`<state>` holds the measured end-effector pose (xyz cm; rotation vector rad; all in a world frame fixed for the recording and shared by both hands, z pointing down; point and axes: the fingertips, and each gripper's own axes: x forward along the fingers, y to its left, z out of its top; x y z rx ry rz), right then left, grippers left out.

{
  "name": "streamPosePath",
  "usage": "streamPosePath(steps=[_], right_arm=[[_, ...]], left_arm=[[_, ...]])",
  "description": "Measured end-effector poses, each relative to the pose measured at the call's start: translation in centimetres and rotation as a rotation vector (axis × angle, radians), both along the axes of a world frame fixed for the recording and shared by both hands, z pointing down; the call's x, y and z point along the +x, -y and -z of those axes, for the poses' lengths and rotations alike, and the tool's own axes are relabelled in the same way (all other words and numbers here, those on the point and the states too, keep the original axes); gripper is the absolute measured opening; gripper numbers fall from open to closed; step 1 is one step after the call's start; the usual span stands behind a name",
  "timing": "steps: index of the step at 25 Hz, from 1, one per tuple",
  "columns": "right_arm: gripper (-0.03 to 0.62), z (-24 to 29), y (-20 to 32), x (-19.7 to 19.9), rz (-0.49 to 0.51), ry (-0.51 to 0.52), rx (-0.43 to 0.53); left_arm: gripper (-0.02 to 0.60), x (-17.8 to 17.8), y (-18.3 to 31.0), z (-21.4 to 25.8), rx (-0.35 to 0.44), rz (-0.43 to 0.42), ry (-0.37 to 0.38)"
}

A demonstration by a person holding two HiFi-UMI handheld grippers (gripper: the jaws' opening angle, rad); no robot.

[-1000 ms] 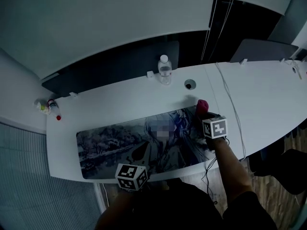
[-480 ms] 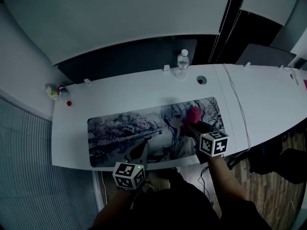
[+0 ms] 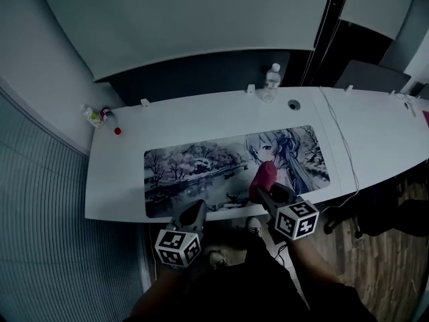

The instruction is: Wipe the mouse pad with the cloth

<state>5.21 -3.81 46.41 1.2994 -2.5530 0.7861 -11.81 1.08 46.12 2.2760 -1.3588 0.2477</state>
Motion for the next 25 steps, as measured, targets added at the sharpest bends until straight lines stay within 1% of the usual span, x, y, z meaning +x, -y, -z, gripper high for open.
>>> streamPosePath(steps=[5, 9, 13, 18, 25], right_arm=[[0.115, -0.5, -5.3, -3.0, 0.016, 0.013, -0.006], [0.115, -0.4, -9.2, -5.0, 0.027, 0.012, 0.009], [0.115, -0.4, -12.4, -6.7, 0.037, 0.016, 0.018], [0.115, -0.7, -15.2, -8.4, 0.068, 0.014, 0.004], [0.115, 0.0, -16.4, -9.3, 0.084, 0.016, 0.02]], left_arm=[[0.005, -2.5, -4.0, 0.6, 0.009, 0.008, -0.013], [0.005, -3.7, -7.0, 1.1, 0.018, 0.001, -0.021], [0.005, -4.8, -9.5, 0.7, 0.01, 0.002, -0.032], [0.005, -5.6, -11.6, 0.2, -0.005, 0.008, -0.042], [0.005, -5.9, -12.8, 0.6, 0.012, 0.008, -0.05]])
